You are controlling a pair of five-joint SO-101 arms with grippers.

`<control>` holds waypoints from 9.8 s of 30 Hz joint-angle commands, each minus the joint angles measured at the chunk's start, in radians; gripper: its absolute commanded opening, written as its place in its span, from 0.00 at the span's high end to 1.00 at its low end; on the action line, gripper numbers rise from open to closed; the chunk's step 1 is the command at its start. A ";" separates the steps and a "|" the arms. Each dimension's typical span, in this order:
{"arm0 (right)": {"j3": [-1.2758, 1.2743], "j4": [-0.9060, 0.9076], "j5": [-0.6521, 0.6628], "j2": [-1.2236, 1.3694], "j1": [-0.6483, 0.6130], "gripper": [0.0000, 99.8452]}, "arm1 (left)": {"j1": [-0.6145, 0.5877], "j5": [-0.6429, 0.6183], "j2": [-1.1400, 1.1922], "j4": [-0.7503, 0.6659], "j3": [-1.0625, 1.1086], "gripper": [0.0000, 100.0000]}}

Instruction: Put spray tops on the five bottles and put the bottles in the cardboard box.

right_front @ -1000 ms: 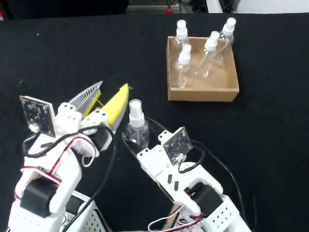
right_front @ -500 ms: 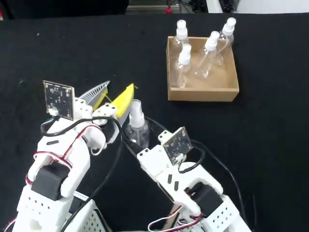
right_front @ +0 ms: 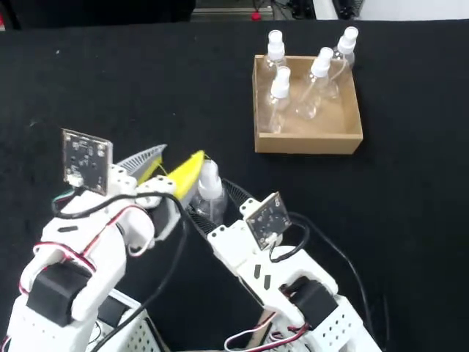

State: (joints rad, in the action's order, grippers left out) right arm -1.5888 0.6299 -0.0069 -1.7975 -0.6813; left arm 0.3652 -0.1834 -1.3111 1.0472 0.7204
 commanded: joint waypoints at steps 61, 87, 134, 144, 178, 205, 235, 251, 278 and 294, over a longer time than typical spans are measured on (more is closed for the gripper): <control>1.047 -0.152 0.118 1.405 0.896 0.92 | -0.487 0.008 0.009 -0.655 0.872 0.80; 1.082 -0.436 0.081 1.704 0.898 0.92 | -0.486 0.008 0.009 -0.655 0.868 0.80; 1.190 -0.358 0.029 1.940 0.913 0.79 | -0.486 0.009 0.009 -0.655 0.871 0.80; 1.196 -0.315 0.032 1.940 0.908 0.71 | -0.486 0.009 0.009 -0.657 0.871 0.80; 1.161 0.044 0.025 1.531 0.881 0.64 | -0.486 0.009 0.009 -0.657 0.872 0.80; 0.461 0.213 0.032 0.768 0.962 0.93 | -0.496 0.147 0.009 -0.624 0.868 0.97; -0.096 0.666 0.192 -0.082 0.942 0.94 | -0.484 0.155 -0.480 -0.348 0.970 0.97; -0.096 0.666 0.193 -0.081 0.941 0.94 | -0.584 0.155 -0.479 0.158 0.981 0.97; -0.096 0.669 0.193 -0.097 0.933 0.94 | -0.575 0.149 -0.519 0.229 0.980 0.97; -0.096 0.669 0.193 -0.094 0.937 0.94 | -0.582 0.149 -0.512 0.229 0.980 0.97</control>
State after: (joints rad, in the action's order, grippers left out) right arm -1.6870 1.2912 0.1788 -1.7990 0.2593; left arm -0.2087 -0.0407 -1.8190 1.2712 1.6778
